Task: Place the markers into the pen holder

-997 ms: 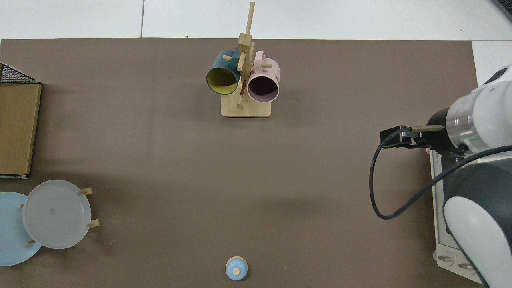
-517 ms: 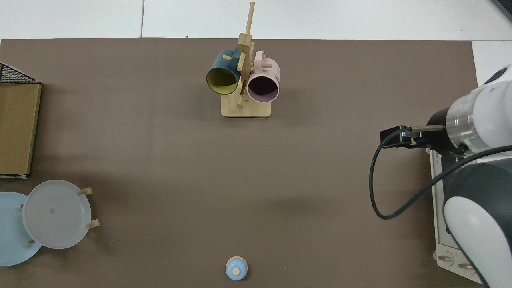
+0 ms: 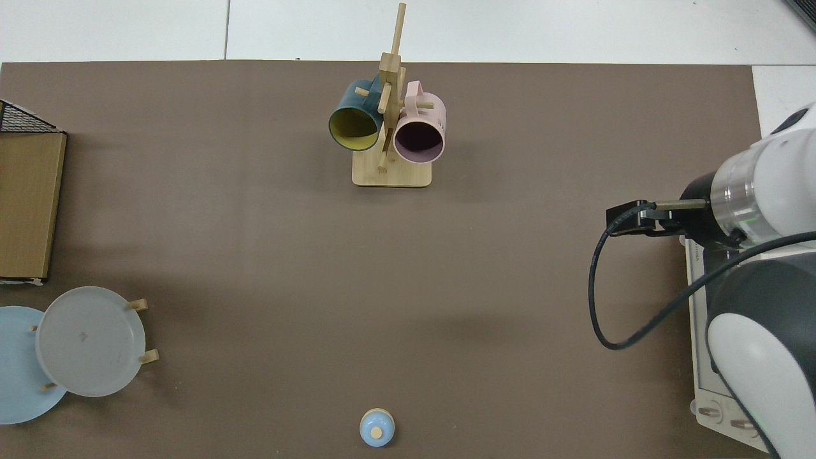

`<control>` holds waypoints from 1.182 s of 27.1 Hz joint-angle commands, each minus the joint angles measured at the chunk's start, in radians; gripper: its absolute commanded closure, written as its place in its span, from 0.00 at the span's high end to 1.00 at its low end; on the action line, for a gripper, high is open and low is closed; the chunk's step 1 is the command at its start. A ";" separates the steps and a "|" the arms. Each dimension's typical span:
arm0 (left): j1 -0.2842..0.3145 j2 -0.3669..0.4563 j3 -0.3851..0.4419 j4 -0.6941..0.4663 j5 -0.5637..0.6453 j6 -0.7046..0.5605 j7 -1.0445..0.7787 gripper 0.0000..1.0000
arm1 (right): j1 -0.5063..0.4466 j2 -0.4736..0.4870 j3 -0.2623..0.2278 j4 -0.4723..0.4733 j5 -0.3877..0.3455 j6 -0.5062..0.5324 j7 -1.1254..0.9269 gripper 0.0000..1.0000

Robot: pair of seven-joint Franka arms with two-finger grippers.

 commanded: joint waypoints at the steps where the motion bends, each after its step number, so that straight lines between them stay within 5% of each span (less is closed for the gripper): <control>1: 0.010 -0.014 -0.001 0.006 -0.015 0.018 0.020 0.92 | -0.019 -0.003 0.008 0.000 0.022 0.011 -0.029 0.99; 21: -0.042 -0.029 0.014 0.136 -0.028 -0.001 0.054 0.99 | -0.019 -0.003 0.008 0.000 0.024 0.011 -0.027 0.99; 32: -0.209 -0.124 0.135 0.149 -0.294 -0.110 0.017 1.00 | -0.019 -0.003 0.008 0.000 0.024 0.011 -0.027 0.99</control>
